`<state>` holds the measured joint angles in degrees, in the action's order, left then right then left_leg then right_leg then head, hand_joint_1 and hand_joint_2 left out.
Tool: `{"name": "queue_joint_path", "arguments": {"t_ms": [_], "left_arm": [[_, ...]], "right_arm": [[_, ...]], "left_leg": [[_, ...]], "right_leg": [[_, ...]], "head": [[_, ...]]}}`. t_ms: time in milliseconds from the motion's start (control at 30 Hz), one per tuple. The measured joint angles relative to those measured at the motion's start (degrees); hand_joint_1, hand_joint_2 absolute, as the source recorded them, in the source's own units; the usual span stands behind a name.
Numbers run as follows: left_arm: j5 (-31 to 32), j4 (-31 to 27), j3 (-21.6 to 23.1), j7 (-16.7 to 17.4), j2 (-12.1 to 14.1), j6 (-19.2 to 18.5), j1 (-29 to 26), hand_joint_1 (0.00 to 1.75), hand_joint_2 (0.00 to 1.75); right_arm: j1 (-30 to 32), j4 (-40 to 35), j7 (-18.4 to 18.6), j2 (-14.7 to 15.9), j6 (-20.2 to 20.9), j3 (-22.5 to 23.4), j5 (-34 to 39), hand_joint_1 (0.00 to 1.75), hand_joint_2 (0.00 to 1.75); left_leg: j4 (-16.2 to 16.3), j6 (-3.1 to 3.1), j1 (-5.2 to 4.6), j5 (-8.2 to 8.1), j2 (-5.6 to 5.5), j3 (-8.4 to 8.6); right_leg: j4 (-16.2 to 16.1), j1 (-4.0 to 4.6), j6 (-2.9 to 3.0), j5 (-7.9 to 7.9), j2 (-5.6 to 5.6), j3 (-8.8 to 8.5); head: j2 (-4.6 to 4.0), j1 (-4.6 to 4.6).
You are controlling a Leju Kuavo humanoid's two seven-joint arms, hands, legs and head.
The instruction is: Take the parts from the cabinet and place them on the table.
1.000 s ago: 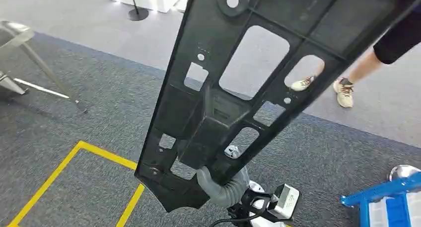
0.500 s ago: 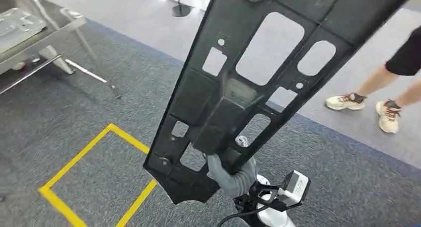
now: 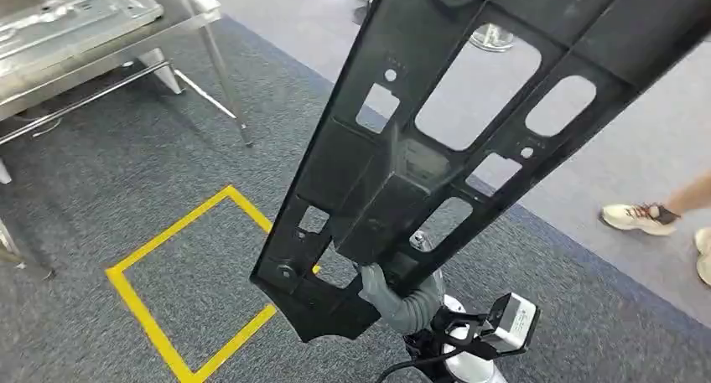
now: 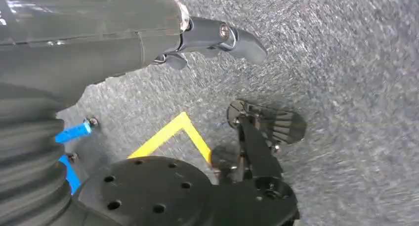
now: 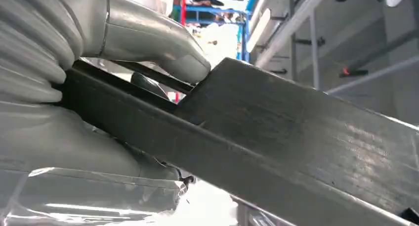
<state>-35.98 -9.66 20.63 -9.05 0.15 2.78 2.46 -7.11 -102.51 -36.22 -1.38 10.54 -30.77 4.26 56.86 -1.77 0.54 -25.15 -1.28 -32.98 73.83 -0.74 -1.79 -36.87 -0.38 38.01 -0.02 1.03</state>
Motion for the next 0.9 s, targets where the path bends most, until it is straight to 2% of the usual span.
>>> {"name": "queue_joint_path", "arguments": {"t_ms": [33, 67, 100, 133, 167, 200, 233, 267, 333, 367, 400, 433, 467, 500, 533, 567, 600, 633, 667, 700, 733, 833, 867, 900], "left_arm": [[0.0, 0.0, -0.04, 0.0, -0.02, -0.02, -0.04, 0.0, 1.75], [0.0, 0.0, -0.09, 0.02, -0.09, -0.02, -0.12, 0.0, 1.75], [0.0, 0.0, -0.13, 0.04, -0.13, -0.02, -0.18, 0.0, 1.75], [0.0, 0.0, -0.2, 0.09, -0.18, -0.02, -0.18, 0.0, 1.75], [0.02, 0.0, -0.26, 0.09, -0.26, -0.02, -0.11, 0.0, 1.75], [0.02, 0.0, -0.31, 0.09, -0.31, -0.02, -0.02, 0.0, 1.75], [0.04, 0.0, -0.37, 0.13, -0.31, -0.02, 0.14, 0.0, 1.75], [0.07, 0.0, -0.39, 0.11, -0.31, -0.02, 0.07, 0.0, 1.75], [0.11, 0.0, -0.39, 0.26, -0.31, -0.11, -0.48, 0.0, 1.75], [0.11, 0.0, -0.42, 0.44, -0.15, -0.22, -0.55, 0.0, 1.75], [0.13, 0.0, -0.42, 0.48, -0.22, -0.55, -0.52, 0.0, 1.75], [0.13, 0.0, -0.42, 0.48, -0.22, -0.99, -0.28, 0.0, 1.75], [0.13, 0.0, -0.42, 0.41, -0.2, -1.44, -0.05, 0.0, 1.75], [0.15, 0.0, -0.42, 0.22, -0.2, -1.88, -0.04, 0.0, 1.75], [0.31, 0.0, -0.42, 0.04, -0.2, -2.38, -0.02, 0.0, 1.75], [0.33, 0.0, -0.39, 0.02, -0.2, -2.82, -0.05, 0.0, 1.75], [0.33, 0.0, -0.39, 0.0, -0.13, -3.19, -0.12, 0.0, 1.75], [0.35, 0.0, -0.39, -0.07, -0.09, -3.34, -0.28, 0.0, 1.75], [0.37, 0.0, -0.39, -0.09, -0.04, -3.52, -0.29, 0.0, 1.75], [0.44, 0.0, -0.39, -0.2, 0.02, -3.67, -0.17, 0.0, 1.75], [0.46, 0.0, -0.39, -0.33, 0.11, -3.87, 0.11, 0.0, 1.75], [0.48, 0.0, -0.39, -0.74, 0.13, -4.0, -0.07, 0.0, 1.75], [0.5, 0.0, -0.39, -0.81, 0.15, -4.04, -0.1, 0.0, 1.75], [0.59, 0.0, -0.39, -1.03, 0.13, -4.15, -0.16, 0.0, 1.75]], "right_arm": [[0.33, 0.0, 0.0, 0.15, 0.0, 0.09, 0.0, 1.75, 1.75], [0.52, -0.02, 0.0, 0.35, 0.0, 0.15, 0.0, 1.75, 1.75], [0.55, -0.04, -0.02, 0.44, 0.0, 0.2, 0.0, 1.75, 1.75], [0.54, -0.09, -0.02, 0.5, 0.02, 0.28, 0.0, 1.75, 1.75], [0.56, -0.2, -0.02, 0.57, 0.04, 0.35, 0.0, 1.75, 1.75], [0.56, -0.22, -0.04, 0.63, 0.04, 0.44, 0.0, 1.75, 1.75], [0.66, -0.33, -0.17, 0.68, 0.04, 0.59, 0.0, 1.75, 1.75], [0.8, -0.33, -0.28, 0.76, 0.04, 0.68, 0.0, 1.75, 1.75], [0.82, -0.42, -0.72, 0.85, 0.22, 0.92, 0.0, 1.75, 1.75], [0.83, -0.46, -0.98, 0.85, 0.26, 1.01, 0.0, 1.75, 1.75], [1.0, -0.55, -1.18, 0.85, 0.33, 1.14, 0.0, 1.75, 1.75], [1.22, -0.7, -1.29, 0.85, 0.53, 1.29, 0.0, 1.75, 1.75], [1.51, -0.72, -1.36, 0.89, 0.65, 1.57, -0.02, 1.75, 1.75], [1.81, -0.7, -1.36, 0.92, 0.72, 1.79, -0.06, 1.75, 1.75], [2.13, -0.7, -1.36, 0.92, 0.85, 1.99, -0.13, 1.75, 1.75], [2.38, -0.7, -1.38, 0.92, 0.9, 2.1, -0.15, 1.75, 1.75], [2.51, -0.72, -1.44, 0.92, 0.96, 2.27, -0.15, 1.75, 1.75], [2.6, -0.72, -1.46, 0.92, 1.01, 2.42, -0.15, 1.75, 1.75], [2.65, -0.72, -1.55, 0.92, 1.05, 2.49, -0.15, 1.75, 1.75], [2.7, -0.74, -1.66, 0.92, 1.11, 2.56, -0.15, 1.75, 1.75], [2.8, -0.81, -1.83, 0.92, 1.29, 2.78, -0.15, 1.75, 1.75], [2.84, -0.87, -2.01, 0.92, 1.64, 2.95, -0.2, 1.75, 1.75], [2.85, -0.94, -2.12, 0.9, 1.79, 2.97, -0.22, 1.75, 1.75], [2.83, -1.01, -2.14, 0.92, 1.84, 3.06, -0.22, 1.75, 1.75]], "left_leg": [[0.11, 0.0, -0.02, 0.0, -0.91, 0.01], [0.2, 0.03, -0.01, -0.03, -1.81, 0.08], [0.32, 0.11, 0.0, -0.09, -2.68, 0.16], [0.5, 0.26, 0.02, -0.19, -3.61, 0.25], [0.75, 0.47, 0.05, -0.35, -4.47, 0.31], [1.01, 0.72, -0.13, -0.48, -5.15, 0.0], [1.49, 0.99, -0.15, -0.57, -5.93, -0.49], [1.34, 1.35, 0.09, -0.38, -6.33, -0.72], [0.78, 2.19, 0.26, -0.14, -7.55, -0.95], [1.22, 2.35, 0.26, -0.45, -6.21, -0.79], [2.87, 2.7, -0.16, -1.57, -2.28, -1.56], [6.3, 2.99, 0.0, -3.58, -0.46, -3.29], [11.03, 3.24, 0.2, -5.86, 0.28, -5.64], [15.48, 3.45, 0.3, -7.65, 0.54, -7.92], [18.63, 3.65, 0.38, -8.37, 0.69, -9.55], [18.56, 3.74, 0.48, -7.46, 0.84, -9.58], [15.54, 3.74, 0.55, -5.39, 1.03, -8.01], [11.17, 3.62, 0.56, -3.03, 1.37, -5.59], [5.42, 3.34, 0.5, -0.45, 2.73, -2.53], [1.55, 2.92, 0.12, -0.18, 6.03, -0.63], [0.84, 2.17, -0.63, -0.56, 6.41, -0.44], [1.19, 1.27, -0.78, -0.65, 4.19, -0.97], [0.59, 0.74, -0.39, -0.27, 3.35, -0.43], [0.34, 0.47, -0.23, -0.12, 2.66, -0.36]], "right_leg": [[2.35, -0.01, -0.03, -0.09, 0.13, 1.45], [1.43, -0.02, 0.0, 1.49, 0.16, 1.35], [-1.87, -0.05, 0.11, 4.0, 0.24, 0.05], [-6.87, -0.15, 0.27, 6.99, 0.74, -2.02], [-12.4, -0.28, 0.46, 9.8, 2.1, -4.39], [-14.7, -0.43, 0.71, 9.33, 5.21, -5.35], [-15.49, -0.68, 0.67, 9.31, 5.16, -5.42], [-15.41, -0.31, 0.8, 9.32, 4.6, -5.33], [-15.57, -0.13, 1.6, 9.42, 3.49, -5.53], [-16.27, -0.72, 2.12, 9.76, 2.52, -5.92], [-16.55, -0.62, 2.44, 9.7, 1.9, -6.23], [-16.59, -0.52, 2.79, 9.59, 0.96, -6.32], [-16.59, -0.38, 2.89, 9.49, 0.05, -6.36], [-16.58, -0.31, 2.94, 9.38, -0.91, -6.36], [-16.56, -0.3, 2.92, 9.3, -1.76, -6.37], [-16.55, -0.3, 2.84, 9.16, -2.6, -6.5], [-16.55, -0.3, 2.74, 8.98, -3.31, -6.72], [-16.55, -0.3, 2.61, 8.8, -3.89, -7.03], [-16.55, -0.29, 2.39, 8.53, -4.52, -7.44], [-16.56, -0.11, 2.12, 8.29, -5.05, -7.78], [-16.34, 0.38, 1.67, 8.01, -5.68, -7.81], [-16.7, 0.42, 0.88, 7.86, -7.57, -8.19], [-16.71, 0.44, 0.39, 7.51, -8.1, -8.27], [-15.63, -0.07, 0.12, 6.6, -5.19, -8.27]], "head": [[0.0, 0.0], [0.0, 0.0], [0.0, 0.0], [0.0, 0.0], [0.0, 0.0], [0.0, 0.0], [0.02, 0.0], [0.0, 0.0], [0.0, 0.0], [0.02, 0.02], [0.0, 0.04], [0.0, 0.02], [0.0, 0.02], [0.0, 0.02], [0.0, 0.02], [0.0, 0.02], [0.0, 0.02], [0.0, 0.02], [0.0, 0.02], [0.0, 0.02], [0.0, 0.02], [0.0, 0.02], [0.0, 0.02], [0.0, 0.0]]}}
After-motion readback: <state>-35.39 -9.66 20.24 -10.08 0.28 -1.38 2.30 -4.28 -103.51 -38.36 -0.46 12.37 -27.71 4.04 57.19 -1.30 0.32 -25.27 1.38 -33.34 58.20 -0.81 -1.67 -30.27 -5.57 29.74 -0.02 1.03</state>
